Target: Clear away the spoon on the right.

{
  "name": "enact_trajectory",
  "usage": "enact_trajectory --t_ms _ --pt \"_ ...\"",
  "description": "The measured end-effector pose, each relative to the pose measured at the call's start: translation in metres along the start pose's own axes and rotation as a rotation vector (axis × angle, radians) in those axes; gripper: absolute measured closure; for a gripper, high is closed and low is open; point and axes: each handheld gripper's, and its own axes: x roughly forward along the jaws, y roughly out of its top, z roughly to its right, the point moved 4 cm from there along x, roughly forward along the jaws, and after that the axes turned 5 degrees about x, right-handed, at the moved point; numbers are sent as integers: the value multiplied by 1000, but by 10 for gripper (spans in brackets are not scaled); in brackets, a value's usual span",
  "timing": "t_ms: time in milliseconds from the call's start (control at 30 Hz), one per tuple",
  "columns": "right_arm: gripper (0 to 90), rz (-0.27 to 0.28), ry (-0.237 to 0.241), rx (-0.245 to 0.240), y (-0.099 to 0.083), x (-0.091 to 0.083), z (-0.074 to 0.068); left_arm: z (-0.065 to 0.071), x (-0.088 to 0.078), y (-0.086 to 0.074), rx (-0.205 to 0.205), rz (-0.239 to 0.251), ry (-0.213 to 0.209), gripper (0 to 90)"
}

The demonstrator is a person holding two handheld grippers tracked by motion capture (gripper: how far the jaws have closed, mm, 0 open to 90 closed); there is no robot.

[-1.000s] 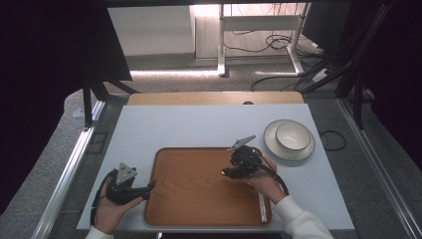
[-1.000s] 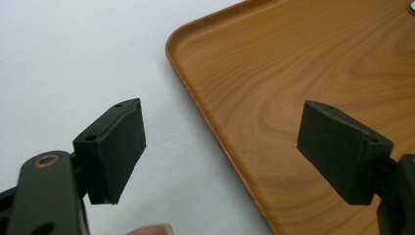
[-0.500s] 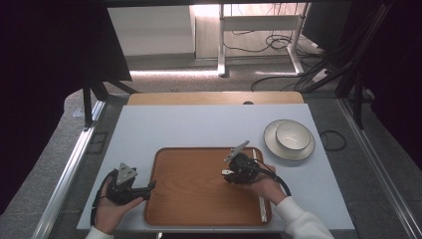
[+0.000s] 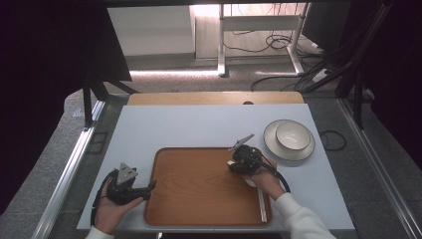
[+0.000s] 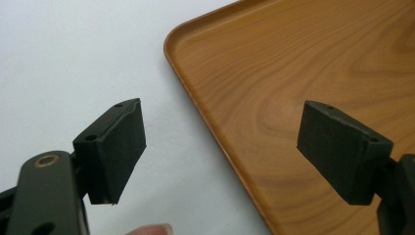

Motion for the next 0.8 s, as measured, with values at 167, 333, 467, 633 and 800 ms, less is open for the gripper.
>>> enact_trajectory --t_ms 167,333,467,633,800 --pt "899 19 -30 60 0 -3 16 0 0 0 0 1 0 178" --pt "898 20 -55 110 -3 -6 28 0 0 0 1 1 0 178" --pt "898 26 -63 130 -5 -8 34 0 -1 0 1 2 -1 177" --pt "898 28 -65 133 -5 -9 35 -1 -1 0 1 2 1 177" --pt "898 45 -60 131 -4 -12 35 -1 -1 0 -1 4 3 177"
